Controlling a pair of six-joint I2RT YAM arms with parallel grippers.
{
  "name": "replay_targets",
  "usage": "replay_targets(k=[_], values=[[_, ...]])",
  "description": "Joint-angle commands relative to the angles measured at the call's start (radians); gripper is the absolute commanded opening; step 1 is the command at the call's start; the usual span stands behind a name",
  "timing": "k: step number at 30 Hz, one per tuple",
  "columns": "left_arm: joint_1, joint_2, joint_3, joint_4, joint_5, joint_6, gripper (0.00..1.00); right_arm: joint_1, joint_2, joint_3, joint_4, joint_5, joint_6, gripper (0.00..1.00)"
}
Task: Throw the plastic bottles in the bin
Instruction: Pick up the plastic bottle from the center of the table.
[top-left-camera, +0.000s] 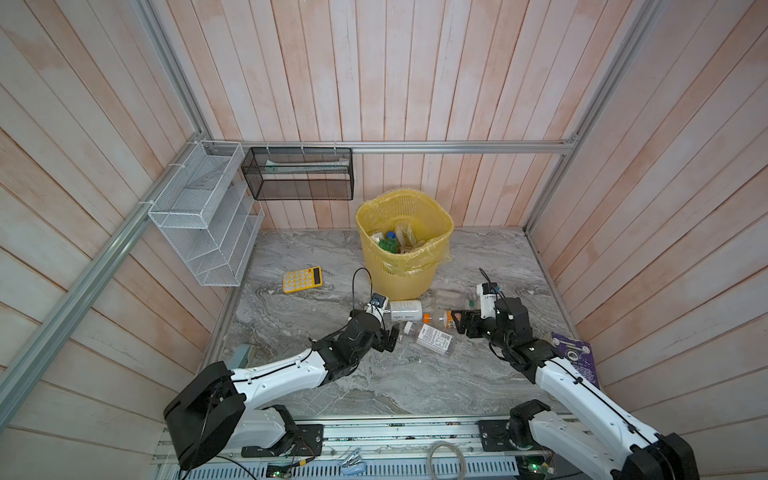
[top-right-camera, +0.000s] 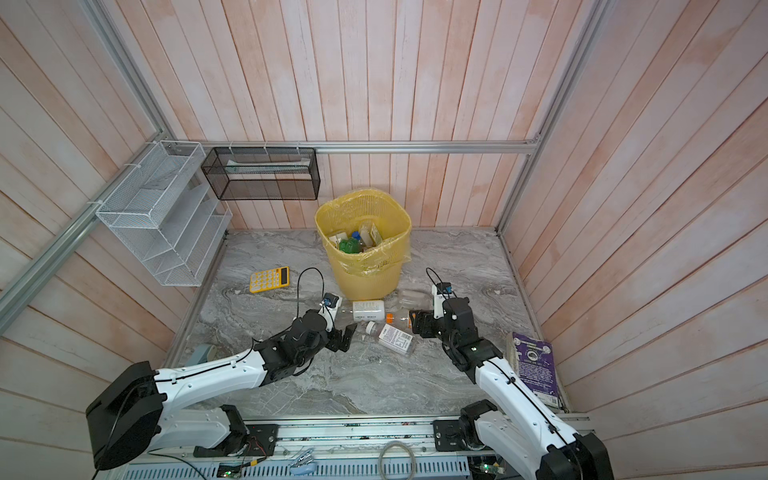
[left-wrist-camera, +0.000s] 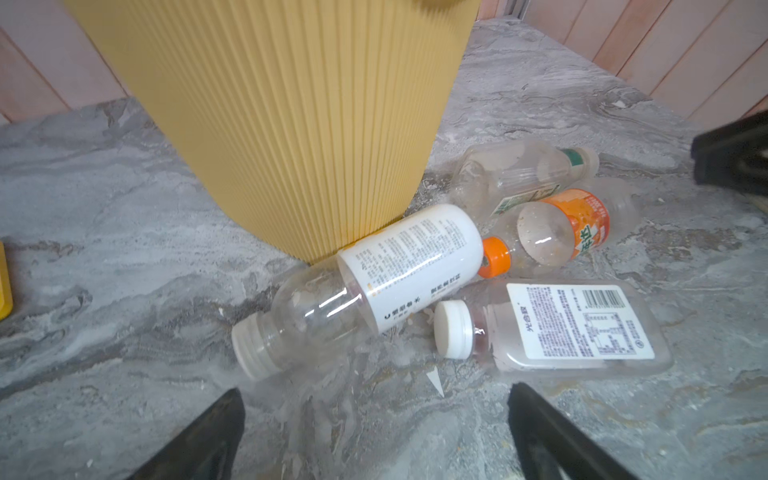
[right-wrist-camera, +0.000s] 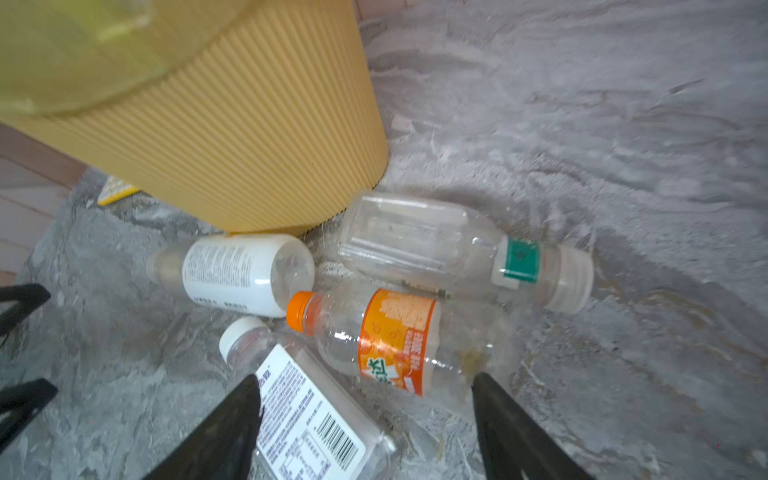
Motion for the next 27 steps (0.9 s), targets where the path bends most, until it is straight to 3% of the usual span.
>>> replay_targets(k=[1, 11, 27], values=[[-0.001, -0.038, -0.022, 0.032, -0.045, -0.124, 1.00, 0.046, 0.048, 0.003, 0.034, -0.041, -0.050, 0.83], [-0.001, -0.133, -0.087, 0.007, -0.114, -0.274, 1.00, 0.157, 0.310, 0.133, -0.009, -0.078, -0.135, 0.84], [0.002, -0.304, -0.153, -0.078, -0.183, -0.287, 1.00, 0.324, 0.449, 0.175, -0.039, -0.053, -0.106, 0.77]])
